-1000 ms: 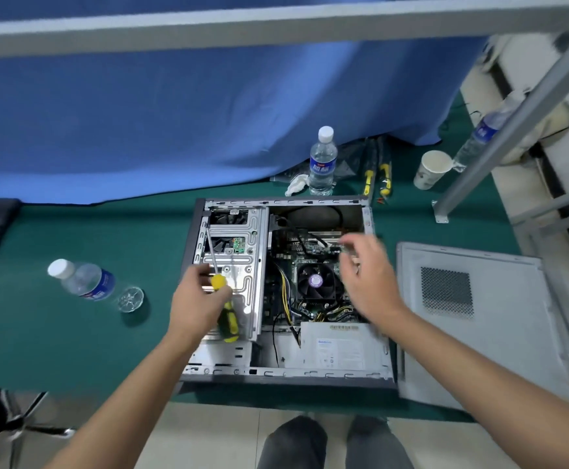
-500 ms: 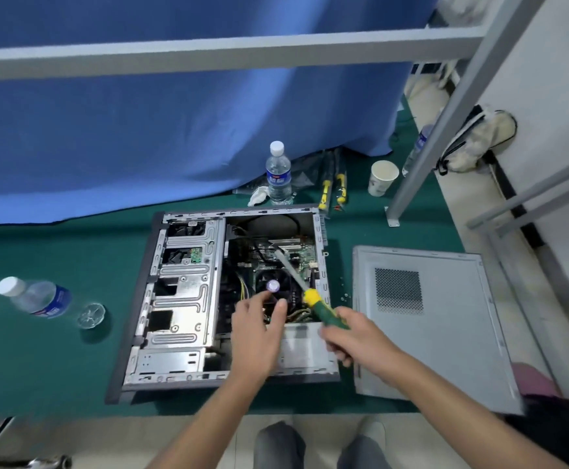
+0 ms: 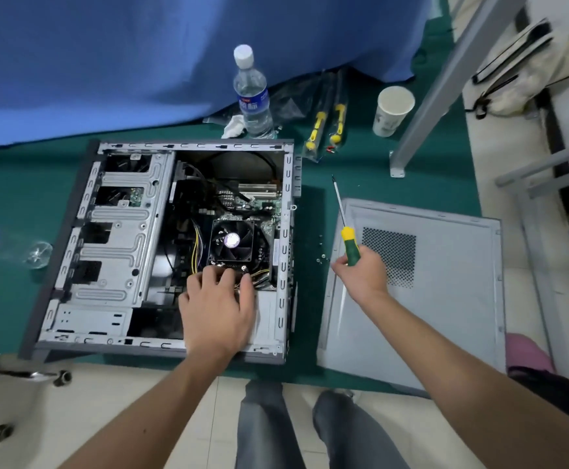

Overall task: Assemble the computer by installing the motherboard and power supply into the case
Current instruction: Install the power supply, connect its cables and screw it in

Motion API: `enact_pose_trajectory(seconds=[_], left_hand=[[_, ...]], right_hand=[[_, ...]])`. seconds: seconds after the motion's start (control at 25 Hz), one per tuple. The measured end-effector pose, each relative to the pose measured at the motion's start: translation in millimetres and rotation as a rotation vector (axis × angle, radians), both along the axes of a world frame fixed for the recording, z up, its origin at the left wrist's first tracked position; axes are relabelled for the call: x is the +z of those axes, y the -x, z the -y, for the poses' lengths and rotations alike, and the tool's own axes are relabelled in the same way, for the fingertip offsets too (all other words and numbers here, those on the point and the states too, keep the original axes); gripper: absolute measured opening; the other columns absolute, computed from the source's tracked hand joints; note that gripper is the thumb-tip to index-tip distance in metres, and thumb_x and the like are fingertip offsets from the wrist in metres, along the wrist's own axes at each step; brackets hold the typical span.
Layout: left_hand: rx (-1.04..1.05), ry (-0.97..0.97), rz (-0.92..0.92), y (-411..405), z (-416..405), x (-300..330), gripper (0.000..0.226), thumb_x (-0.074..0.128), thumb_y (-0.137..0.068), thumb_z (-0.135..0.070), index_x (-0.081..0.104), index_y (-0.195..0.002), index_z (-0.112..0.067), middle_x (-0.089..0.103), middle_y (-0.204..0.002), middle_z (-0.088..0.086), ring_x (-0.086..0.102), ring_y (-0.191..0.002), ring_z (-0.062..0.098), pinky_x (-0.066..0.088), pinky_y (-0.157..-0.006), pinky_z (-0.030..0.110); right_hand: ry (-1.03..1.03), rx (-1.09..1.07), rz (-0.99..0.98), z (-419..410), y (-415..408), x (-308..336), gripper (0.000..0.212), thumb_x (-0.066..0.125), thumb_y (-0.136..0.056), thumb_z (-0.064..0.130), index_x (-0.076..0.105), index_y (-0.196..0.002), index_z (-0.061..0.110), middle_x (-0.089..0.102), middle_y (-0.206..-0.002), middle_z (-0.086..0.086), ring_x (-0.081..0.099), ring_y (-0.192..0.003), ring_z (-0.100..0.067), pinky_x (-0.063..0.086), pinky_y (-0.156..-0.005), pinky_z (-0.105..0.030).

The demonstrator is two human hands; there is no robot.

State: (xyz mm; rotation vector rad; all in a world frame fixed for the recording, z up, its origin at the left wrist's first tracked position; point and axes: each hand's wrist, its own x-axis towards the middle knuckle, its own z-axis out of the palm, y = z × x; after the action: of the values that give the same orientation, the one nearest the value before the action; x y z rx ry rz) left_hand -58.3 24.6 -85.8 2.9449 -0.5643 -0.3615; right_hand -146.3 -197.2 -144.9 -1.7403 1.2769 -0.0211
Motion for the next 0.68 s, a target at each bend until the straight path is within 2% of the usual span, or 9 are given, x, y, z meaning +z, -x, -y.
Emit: enact_pose_trajectory(seconds=[0.08, 0.2, 0.4, 0.56, 0.68], left_hand=[[0.0, -0.002, 0.001, 4.1, 0.6, -0.6, 0.054, 0.02, -0.096, -0.055, 0.063, -0.098, -0.023, 0.056, -0.117, 0.002, 0.043, -0.108, 0.026, 0.038, -0.087, 0.045], [0.004, -0.004, 0.0, 6.1, -2.8, -2.8, 0.052, 0.02, -0.096, -0.054, 0.062, -0.098, -0.024, 0.055, -0.116, 0.0, 0.043, -0.106, 0.024, 0.036, -0.086, 0.043], [0.011, 0.006, 0.009, 4.6, -2.7, -4.7, 0.053, 0.019, -0.096, -0.055, 0.062, -0.096, -0.024, 0.056, -0.115, -0.002, 0.044, -0.105, 0.022, 0.038, -0.087, 0.042], [0.019, 0.004, 0.019, 1.4, -2.8, -6.8, 0.051, 0.019, -0.096, -0.055, 0.061, -0.096, -0.025, 0.056, -0.112, -0.003, 0.044, -0.104, 0.022, 0.038, -0.086, 0.042], [0.015, 0.005, 0.02, -0.6, -2.7, -9.8, 0.051, 0.02, -0.097, -0.055, 0.062, -0.099, -0.025, 0.056, -0.112, -0.002, 0.043, -0.104, 0.022, 0.037, -0.086, 0.042]], right_hand=[[0.06, 0.048, -0.005, -2.9, -11.3, -17.5, 0.015, 0.073, -0.082, 0.017, 0.059, -0.08, 0.016, 0.063, -0.072, 0.005, 0.059, -0.065, -0.015, 0.045, -0.057, -0.028], [0.151, 0.095, -0.054, -8.3, -23.6, -35.9, 0.012, 0.073, -0.085, 0.019, 0.061, -0.088, 0.015, 0.066, -0.08, 0.001, 0.062, -0.072, -0.019, 0.051, -0.063, -0.031], [0.25, 0.132, -0.124, -10.1, -34.4, -48.8, 0.01, 0.064, -0.091, 0.022, 0.061, -0.094, 0.013, 0.064, -0.08, -0.006, 0.06, -0.071, -0.025, 0.047, -0.059, -0.031], [0.22, 0.032, 0.013, -9.7, -30.1, -43.9, 0.012, 0.062, -0.092, 0.019, 0.058, -0.089, 0.009, 0.061, -0.074, -0.007, 0.059, -0.069, -0.026, 0.049, -0.062, -0.035], [0.089, -0.077, 0.154, -13.9, -19.9, -28.3, 0.011, 0.062, -0.091, 0.014, 0.055, -0.084, 0.008, 0.056, -0.072, -0.004, 0.052, -0.064, -0.021, 0.044, -0.061, -0.031]])
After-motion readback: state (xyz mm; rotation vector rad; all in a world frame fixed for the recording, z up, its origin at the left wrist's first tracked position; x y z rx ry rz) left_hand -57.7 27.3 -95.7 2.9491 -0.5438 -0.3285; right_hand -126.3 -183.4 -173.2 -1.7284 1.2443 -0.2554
